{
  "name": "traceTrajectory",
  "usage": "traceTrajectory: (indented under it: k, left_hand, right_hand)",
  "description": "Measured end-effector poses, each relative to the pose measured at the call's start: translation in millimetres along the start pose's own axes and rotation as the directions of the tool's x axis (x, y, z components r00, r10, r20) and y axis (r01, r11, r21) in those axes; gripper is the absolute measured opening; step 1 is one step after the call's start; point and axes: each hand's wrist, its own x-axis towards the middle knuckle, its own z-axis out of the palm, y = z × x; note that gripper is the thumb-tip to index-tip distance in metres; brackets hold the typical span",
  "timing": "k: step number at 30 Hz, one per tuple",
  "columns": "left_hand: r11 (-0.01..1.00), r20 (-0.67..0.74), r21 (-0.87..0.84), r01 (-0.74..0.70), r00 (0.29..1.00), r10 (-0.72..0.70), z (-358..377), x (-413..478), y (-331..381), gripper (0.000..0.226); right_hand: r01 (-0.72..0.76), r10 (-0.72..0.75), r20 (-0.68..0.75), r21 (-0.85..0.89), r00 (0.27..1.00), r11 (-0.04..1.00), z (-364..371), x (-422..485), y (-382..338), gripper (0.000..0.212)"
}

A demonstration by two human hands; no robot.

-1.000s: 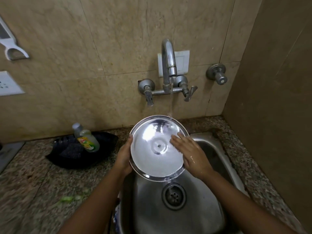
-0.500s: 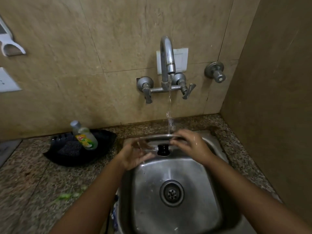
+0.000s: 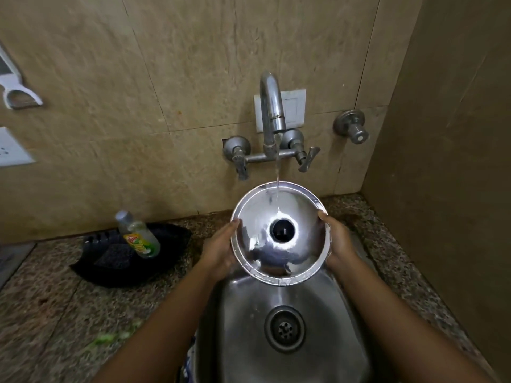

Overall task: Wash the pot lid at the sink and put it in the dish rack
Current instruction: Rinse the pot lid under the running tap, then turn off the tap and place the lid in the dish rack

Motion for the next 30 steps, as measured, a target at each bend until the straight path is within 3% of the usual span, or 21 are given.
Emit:
traceTrajectory:
  k: [2, 4, 7, 11, 19, 23, 26, 30]
  left_hand:
    - [0.999, 0.017, 0.036, -0.013, 1.0, 0.012, 18, 3, -2, 0.02]
    - [0.996, 0.034, 0.062, -0.066, 0.997, 0.063, 35, 6, -5, 0.02]
    - [0.991, 0.003, 0.072, -0.113, 0.994, 0.113, 55, 9, -5, 0.019]
    - [0.983, -0.075, 0.09, -0.159, 0.983, 0.166, 51, 11, -1, 0.024]
    - [0.961, -0.121, 0.18, -0.21, 0.965, 0.233, 7, -7, 12, 0.02]
    - [0.961, -0.123, 0.15, -0.23, 0.96, 0.249, -6, -19, 21, 0.017]
    - [0.951, -0.144, 0.181, -0.249, 0.95, 0.276, -16, -24, 26, 0.018]
    - [0.94, -0.172, 0.221, -0.261, 0.938, 0.301, -23, -30, 33, 0.025]
  right_hand:
    - [0.022, -0.022, -0.022, 0.035, 1.0, 0.999, -8, 2, -8, 0.048]
    - [0.105, -0.103, -0.119, 0.017, 0.988, 0.994, -12, 3, -22, 0.015]
    - [0.221, -0.24, -0.158, -0.129, 0.958, 0.967, -10, 9, -39, 0.025]
    - [0.336, -0.403, -0.035, -0.489, 0.915, 0.805, 7, 16, -52, 0.014]
    - [0.589, -0.614, 0.232, -0.652, 0.755, 0.477, 60, 2, -65, 0.021]
    - [0.532, -0.658, 0.141, -0.721, 0.74, 0.444, 68, 4, -66, 0.026]
    - [0.462, -0.719, 0.121, -0.835, 0.685, 0.3, 77, 5, -67, 0.025]
    - [0.394, -0.775, 0.08, -0.89, 0.627, 0.227, 90, 3, -67, 0.025]
